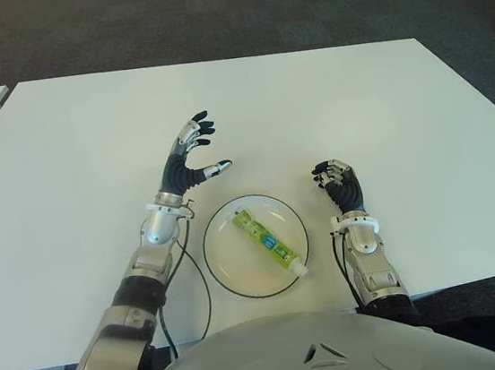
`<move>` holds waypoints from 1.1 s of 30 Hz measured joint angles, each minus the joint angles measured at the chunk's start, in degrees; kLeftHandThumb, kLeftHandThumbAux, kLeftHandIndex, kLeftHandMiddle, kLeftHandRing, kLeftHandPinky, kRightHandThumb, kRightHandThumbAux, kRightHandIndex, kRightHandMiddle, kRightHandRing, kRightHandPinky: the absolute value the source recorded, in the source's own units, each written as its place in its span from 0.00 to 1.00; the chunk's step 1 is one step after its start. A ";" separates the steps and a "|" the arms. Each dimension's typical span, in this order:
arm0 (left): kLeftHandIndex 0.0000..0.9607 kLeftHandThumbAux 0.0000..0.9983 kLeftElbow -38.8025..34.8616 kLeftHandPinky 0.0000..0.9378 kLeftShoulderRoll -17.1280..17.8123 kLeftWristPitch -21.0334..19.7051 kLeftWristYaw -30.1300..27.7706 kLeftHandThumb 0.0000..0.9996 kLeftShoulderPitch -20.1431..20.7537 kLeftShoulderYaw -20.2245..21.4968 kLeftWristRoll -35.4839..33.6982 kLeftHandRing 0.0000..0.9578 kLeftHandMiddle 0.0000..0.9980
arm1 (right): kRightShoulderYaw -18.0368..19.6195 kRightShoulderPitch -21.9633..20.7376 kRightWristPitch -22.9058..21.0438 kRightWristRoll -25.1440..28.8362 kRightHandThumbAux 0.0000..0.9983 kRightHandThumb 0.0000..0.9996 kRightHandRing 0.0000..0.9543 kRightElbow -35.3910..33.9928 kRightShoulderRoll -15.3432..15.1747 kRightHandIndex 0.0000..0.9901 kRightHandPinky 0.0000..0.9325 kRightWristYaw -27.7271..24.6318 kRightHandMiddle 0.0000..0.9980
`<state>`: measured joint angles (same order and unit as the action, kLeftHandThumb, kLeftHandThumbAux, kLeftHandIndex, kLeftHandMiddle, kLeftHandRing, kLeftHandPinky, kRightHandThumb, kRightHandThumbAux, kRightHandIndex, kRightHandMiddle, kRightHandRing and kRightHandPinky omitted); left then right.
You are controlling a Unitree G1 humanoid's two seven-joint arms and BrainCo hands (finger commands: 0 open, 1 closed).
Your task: Put the toothpaste on the table into the plate.
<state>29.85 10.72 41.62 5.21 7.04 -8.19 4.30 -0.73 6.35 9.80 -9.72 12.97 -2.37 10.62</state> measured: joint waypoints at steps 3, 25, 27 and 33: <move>0.35 0.88 2.68 0.47 -1.36 1.21 2.12 0.00 0.19 1.75 0.42 0.42 0.39 | 0.03 -0.21 0.00 0.04 0.73 0.72 0.48 0.23 -0.06 0.43 0.50 -0.16 0.48; 0.45 0.73 11.92 0.64 -6.37 5.92 6.53 0.65 0.95 9.88 0.24 0.62 0.59 | 0.12 -0.68 -0.01 0.60 0.73 0.71 0.49 0.61 -0.33 0.43 0.51 -0.78 0.48; 0.45 0.72 12.07 0.65 -6.57 5.93 6.83 0.68 0.91 10.31 0.24 0.64 0.61 | 0.14 -0.68 -0.01 0.61 0.73 0.71 0.49 0.61 -0.33 0.43 0.51 -0.81 0.48; 0.45 0.72 12.31 0.69 -7.46 5.48 8.33 0.70 0.64 11.69 0.43 0.68 0.65 | 0.12 -0.69 -0.16 0.64 0.73 0.71 0.49 0.50 -0.29 0.43 0.52 -0.93 0.48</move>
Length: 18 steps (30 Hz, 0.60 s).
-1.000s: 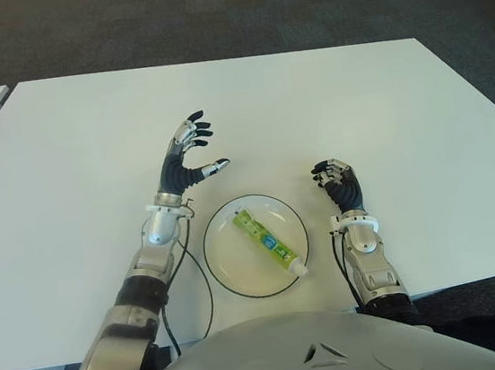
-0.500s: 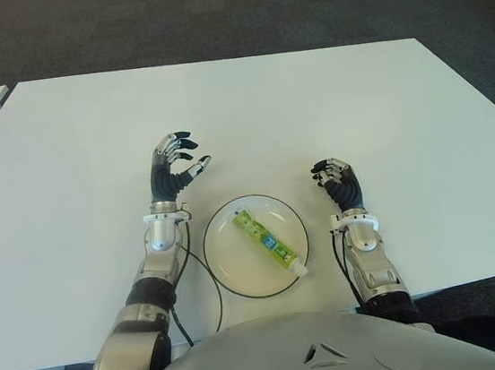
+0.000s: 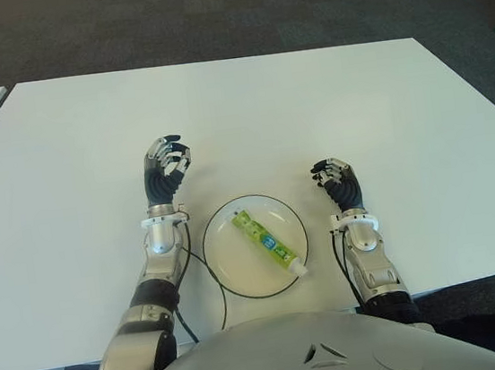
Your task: Put the toothpaste on the table into the plate.
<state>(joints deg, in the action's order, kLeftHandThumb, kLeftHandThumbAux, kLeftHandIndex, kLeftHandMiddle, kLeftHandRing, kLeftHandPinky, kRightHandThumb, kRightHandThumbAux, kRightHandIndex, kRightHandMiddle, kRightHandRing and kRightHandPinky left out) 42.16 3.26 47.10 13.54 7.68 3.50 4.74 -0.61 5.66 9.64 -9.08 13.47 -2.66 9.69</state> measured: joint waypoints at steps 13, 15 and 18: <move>0.46 0.72 1.46 0.74 -0.43 -0.52 3.47 0.71 -1.15 0.97 1.48 0.73 0.72 | 0.08 -0.07 -0.52 -0.02 0.73 0.71 0.49 -0.18 -0.09 0.43 0.52 0.01 0.48; 0.46 0.72 1.54 0.75 -0.43 -0.52 3.61 0.71 -1.13 1.18 1.47 0.74 0.72 | 0.08 -0.14 -0.55 -0.02 0.73 0.71 0.49 -0.17 -0.13 0.43 0.52 0.00 0.48; 0.46 0.72 1.71 0.76 -0.44 -0.73 3.69 0.71 -1.14 1.55 1.46 0.74 0.72 | 0.08 -0.20 -0.55 -0.01 0.73 0.71 0.49 -0.16 -0.15 0.43 0.52 -0.05 0.48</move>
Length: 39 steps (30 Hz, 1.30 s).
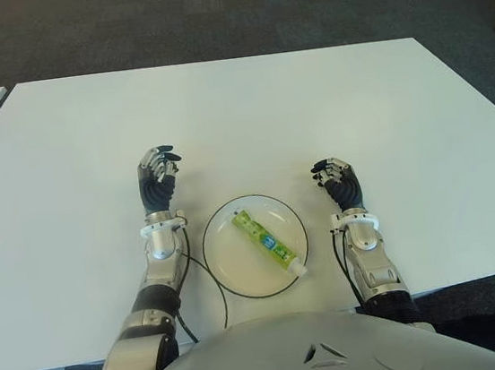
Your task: Put the toothpaste on the table into the plate.
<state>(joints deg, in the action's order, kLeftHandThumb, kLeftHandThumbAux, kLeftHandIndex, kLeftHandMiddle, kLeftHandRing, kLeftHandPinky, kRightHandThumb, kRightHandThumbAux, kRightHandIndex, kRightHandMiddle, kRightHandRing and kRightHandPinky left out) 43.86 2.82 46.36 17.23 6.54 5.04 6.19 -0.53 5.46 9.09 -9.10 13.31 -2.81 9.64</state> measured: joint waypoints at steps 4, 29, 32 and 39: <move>0.46 0.72 0.09 0.76 0.00 -1.13 0.57 0.71 0.00 0.21 0.20 0.74 0.73 | 0.11 -0.05 0.00 0.05 0.73 0.71 0.49 0.10 -0.10 0.43 0.51 -0.14 0.48; 0.46 0.72 -3.24 0.75 0.87 -7.20 2.03 0.71 -2.58 -0.18 2.99 0.74 0.73 | 0.41 -0.92 -0.21 0.02 0.73 0.71 0.49 0.14 -0.25 0.43 0.52 -0.52 0.47; 0.46 0.72 -4.05 0.74 1.32 -8.95 1.64 0.71 -3.22 -0.92 3.49 0.74 0.73 | 0.41 -0.93 -0.22 0.02 0.73 0.71 0.49 0.14 -0.26 0.43 0.52 -0.57 0.47; 0.46 0.72 -7.21 0.74 2.31 -14.30 0.06 0.71 -5.12 -2.25 4.48 0.74 0.72 | 0.43 -0.95 -0.22 0.04 0.73 0.71 0.49 0.14 -0.27 0.43 0.52 -0.87 0.48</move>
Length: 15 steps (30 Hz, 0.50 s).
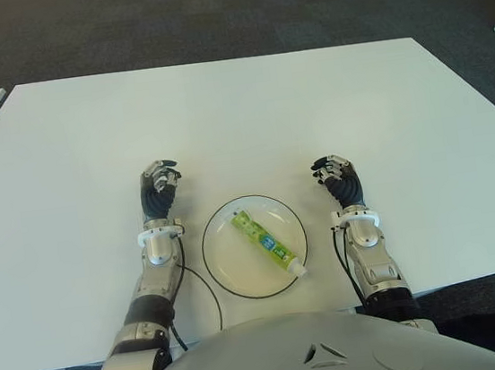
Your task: Put the toothpaste on the table into the plate.
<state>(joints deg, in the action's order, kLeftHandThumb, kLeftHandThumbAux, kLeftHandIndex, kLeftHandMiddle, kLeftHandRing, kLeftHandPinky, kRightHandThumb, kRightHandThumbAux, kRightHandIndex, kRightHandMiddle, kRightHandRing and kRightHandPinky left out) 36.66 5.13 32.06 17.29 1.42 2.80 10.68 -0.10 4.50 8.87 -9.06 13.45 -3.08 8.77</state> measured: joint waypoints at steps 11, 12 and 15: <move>0.45 0.72 -5.03 0.75 1.24 -7.51 -4.23 0.71 -2.15 -1.63 0.14 0.75 0.71 | 0.03 -0.11 0.00 -0.02 0.73 0.71 0.49 0.11 -0.07 0.43 0.52 -0.08 0.48; 0.45 0.72 -5.24 0.76 1.28 -7.86 -4.40 0.71 -2.27 -1.65 0.13 0.75 0.71 | 0.03 -0.11 0.00 -0.02 0.73 0.71 0.49 0.12 -0.08 0.43 0.52 -0.10 0.48; 0.45 0.72 -5.88 0.77 1.34 -8.63 -4.66 0.71 -2.59 -1.66 0.12 0.75 0.71 | 0.03 -0.11 0.00 -0.01 0.73 0.71 0.49 0.12 -0.10 0.43 0.52 -0.15 0.48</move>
